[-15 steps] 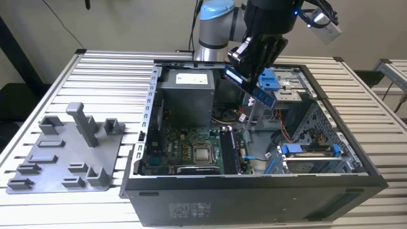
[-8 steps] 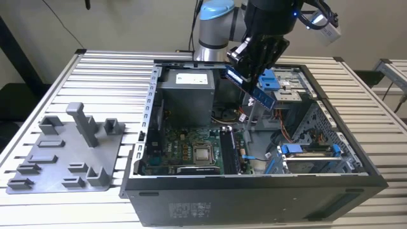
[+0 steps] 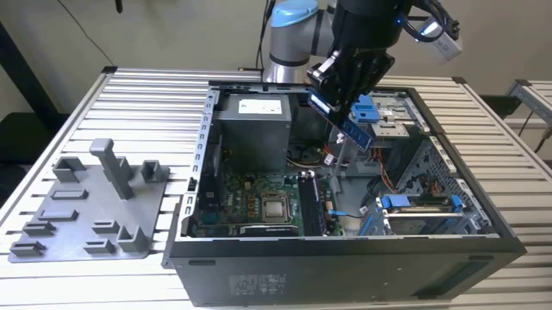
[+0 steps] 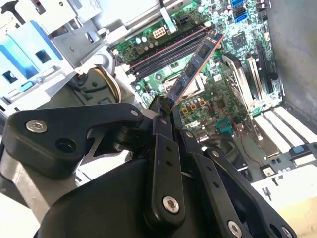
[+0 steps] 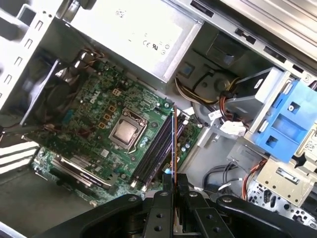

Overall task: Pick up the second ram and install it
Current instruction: 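Insert the second ram into the second slot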

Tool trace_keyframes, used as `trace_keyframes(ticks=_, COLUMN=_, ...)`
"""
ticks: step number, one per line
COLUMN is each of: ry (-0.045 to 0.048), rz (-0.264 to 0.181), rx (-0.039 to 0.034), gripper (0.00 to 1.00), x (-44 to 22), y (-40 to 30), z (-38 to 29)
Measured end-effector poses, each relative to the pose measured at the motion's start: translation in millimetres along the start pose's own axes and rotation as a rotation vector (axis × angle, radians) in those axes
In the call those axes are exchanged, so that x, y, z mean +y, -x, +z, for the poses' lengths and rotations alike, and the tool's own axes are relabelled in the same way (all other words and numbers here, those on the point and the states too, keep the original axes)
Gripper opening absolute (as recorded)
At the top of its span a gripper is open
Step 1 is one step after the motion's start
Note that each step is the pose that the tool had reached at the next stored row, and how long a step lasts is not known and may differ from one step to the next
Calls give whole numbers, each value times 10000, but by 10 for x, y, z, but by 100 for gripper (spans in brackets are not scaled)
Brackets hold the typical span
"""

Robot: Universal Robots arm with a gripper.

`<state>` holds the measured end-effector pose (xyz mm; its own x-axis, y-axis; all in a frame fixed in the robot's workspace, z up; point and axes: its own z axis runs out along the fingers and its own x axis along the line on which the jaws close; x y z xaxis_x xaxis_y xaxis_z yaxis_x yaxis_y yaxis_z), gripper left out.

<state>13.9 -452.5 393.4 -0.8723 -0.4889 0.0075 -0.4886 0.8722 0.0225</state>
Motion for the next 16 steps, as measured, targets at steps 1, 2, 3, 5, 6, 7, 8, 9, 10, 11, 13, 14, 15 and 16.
trace_keyframes(ticks=1, ry=0, rz=72, rx=-1, gripper=15, x=0, y=1, z=1)
trace_keyframes(ticks=2, ry=2, rz=141, rx=-3, gripper=15, x=-1, y=1, z=3)
trace_keyframes(ticks=3, ry=2, rz=214, rx=-5, gripper=15, x=-1, y=2, z=5)
trace_keyframes(ticks=5, ry=3, rz=360, rx=-8, gripper=15, x=-2, y=3, z=8)
trace_keyframes(ticks=6, ry=3, rz=433, rx=-10, gripper=15, x=-3, y=4, z=10)
trace_keyframes(ticks=7, ry=4, rz=505, rx=-12, gripper=15, x=-3, y=5, z=12)
trace_keyframes(ticks=8, ry=4, rz=578, rx=-13, gripper=15, x=-3, y=5, z=13)
trace_keyframes(ticks=9, ry=5, rz=650, rx=-14, gripper=15, x=-4, y=6, z=15)
trace_keyframes(ticks=10, ry=5, rz=716, rx=-16, gripper=15, x=-4, y=7, z=16)
trace_keyframes(ticks=11, ry=6, rz=754, rx=-17, gripper=15, x=-4, y=7, z=17)
trace_keyframes(ticks=13, ry=6, rz=759, rx=-17, gripper=15, x=-4, y=7, z=17)
trace_keyframes(ticks=14, ry=5, rz=760, rx=-17, gripper=15, x=-4, y=7, z=17)
trace_keyframes(ticks=15, ry=6, rz=760, rx=-17, gripper=15, x=-4, y=7, z=17)
trace_keyframes(ticks=16, ry=5, rz=762, rx=-17, gripper=15, x=-4, y=7, z=18)
